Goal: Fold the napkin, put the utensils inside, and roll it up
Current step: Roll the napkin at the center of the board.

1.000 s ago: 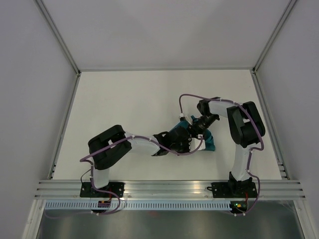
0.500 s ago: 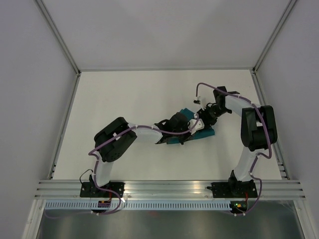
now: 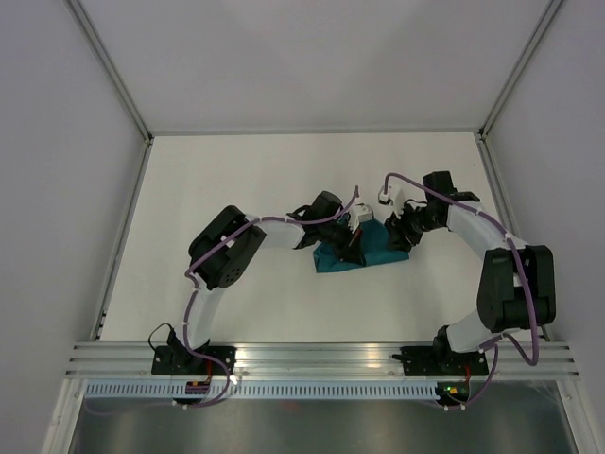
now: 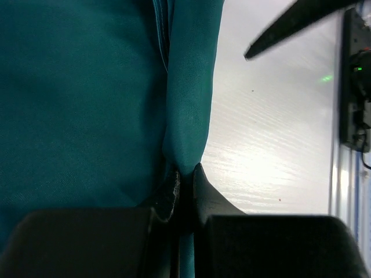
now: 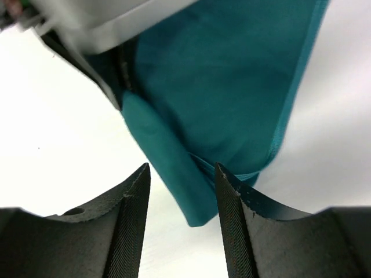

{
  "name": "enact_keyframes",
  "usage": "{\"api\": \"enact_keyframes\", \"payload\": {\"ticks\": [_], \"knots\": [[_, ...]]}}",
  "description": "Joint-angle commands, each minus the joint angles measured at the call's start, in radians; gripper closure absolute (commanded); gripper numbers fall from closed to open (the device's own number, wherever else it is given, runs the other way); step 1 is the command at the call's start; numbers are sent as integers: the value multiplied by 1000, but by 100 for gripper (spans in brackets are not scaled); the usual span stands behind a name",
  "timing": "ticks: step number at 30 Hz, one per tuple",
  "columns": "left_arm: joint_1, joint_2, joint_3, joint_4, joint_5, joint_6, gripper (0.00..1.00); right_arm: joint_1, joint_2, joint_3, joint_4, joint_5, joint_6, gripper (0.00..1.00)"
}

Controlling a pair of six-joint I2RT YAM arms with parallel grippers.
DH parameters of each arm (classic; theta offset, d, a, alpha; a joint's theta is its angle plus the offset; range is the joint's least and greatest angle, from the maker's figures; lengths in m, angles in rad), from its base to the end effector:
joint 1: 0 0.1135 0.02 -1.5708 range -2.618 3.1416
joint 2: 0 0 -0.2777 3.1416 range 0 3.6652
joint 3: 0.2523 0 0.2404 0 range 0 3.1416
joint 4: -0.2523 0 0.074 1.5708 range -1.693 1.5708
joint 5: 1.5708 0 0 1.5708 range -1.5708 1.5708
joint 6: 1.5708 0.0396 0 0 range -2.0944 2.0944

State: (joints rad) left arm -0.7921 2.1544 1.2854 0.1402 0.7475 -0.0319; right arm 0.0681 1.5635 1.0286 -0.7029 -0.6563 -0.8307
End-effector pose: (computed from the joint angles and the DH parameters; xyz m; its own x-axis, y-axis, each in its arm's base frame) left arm 0.2941 -0.3364 0.1376 -0.4955 0.4689 -0.7312 0.8629 0.1691 -0.4763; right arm 0.2810 0.0434 0.2246 -0.4491 -0.6170 -0.6462 -0.8668 0.4764 0.1475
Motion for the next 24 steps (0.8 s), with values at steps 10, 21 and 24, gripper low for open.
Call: {"api": "enact_keyframes", "payload": {"ticks": [10,21,24], "knots": [[37,188,77,-370,105,-118,98,289,-339,-372,400,197,-76,38],[50,213,135,-429,122,-160,98,460,-333,-493,525,362,-87,38],[51,220,152,-444,127,-161,98,480,-318,-527,566,388,-87,38]]}}
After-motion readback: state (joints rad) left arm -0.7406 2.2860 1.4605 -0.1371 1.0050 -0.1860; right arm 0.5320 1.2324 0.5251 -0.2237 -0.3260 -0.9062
